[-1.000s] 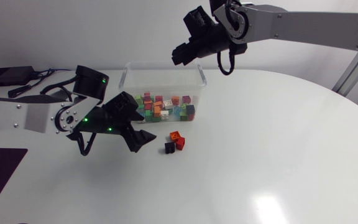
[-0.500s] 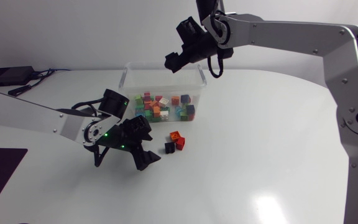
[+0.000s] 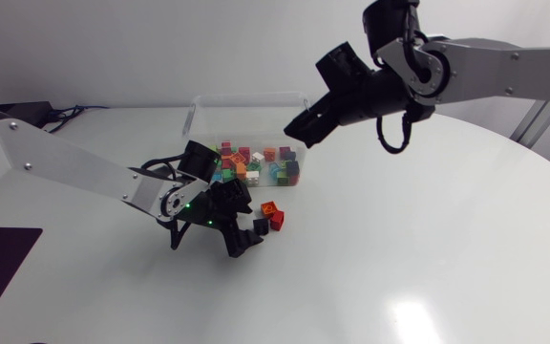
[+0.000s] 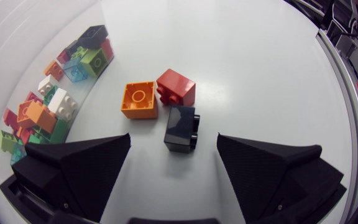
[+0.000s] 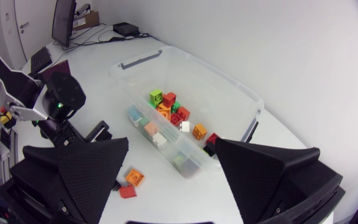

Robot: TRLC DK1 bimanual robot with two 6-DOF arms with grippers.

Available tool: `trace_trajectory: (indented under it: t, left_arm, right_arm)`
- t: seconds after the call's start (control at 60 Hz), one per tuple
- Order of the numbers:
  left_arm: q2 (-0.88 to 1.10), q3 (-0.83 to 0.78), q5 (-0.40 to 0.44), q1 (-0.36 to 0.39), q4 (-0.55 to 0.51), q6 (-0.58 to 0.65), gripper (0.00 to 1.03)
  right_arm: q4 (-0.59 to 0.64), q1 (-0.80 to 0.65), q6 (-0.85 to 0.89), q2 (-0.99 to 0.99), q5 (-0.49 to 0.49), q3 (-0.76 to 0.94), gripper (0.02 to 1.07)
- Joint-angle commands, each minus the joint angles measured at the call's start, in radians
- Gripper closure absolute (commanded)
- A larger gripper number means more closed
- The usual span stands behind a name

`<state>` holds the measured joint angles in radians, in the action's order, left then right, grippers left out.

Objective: Place the duplo bricks in the container

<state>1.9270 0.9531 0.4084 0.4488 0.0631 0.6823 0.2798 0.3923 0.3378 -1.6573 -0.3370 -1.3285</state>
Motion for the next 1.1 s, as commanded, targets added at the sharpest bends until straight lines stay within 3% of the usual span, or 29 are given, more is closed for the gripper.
trace_trajectory:
  t: [0.0, 0.283, 0.517, 0.717, 1.083]
  left_arm:
    - [0.040, 0.039, 0.013, 0.007, 0.009, 0.025, 0.08]
    - [0.095, 0.093, 0.044, 0.021, 0.000, 0.020, 0.31]
    - [0.096, 0.101, 0.044, 0.030, -0.016, 0.014, 0.79]
    - [0.073, 0.085, 0.044, 0.027, -0.086, 0.020, 0.88]
    - [-0.003, 0.042, 0.043, 0.002, -0.155, 0.039, 0.89]
  right_arm:
    - [-0.011, -0.020, 0.029, 0.064, -0.017, 0.104, 0.06]
    - [-0.030, -0.032, 0.127, 0.183, -0.031, 0.368, 0.07]
    - [-0.033, -0.013, 0.185, 0.148, -0.042, 0.440, 0.07]
    - [-0.117, 0.026, 0.188, 0.024, -0.039, 0.451, 0.07]
    - [-0.180, 0.074, 0.194, -0.156, -0.022, 0.376, 0.07]
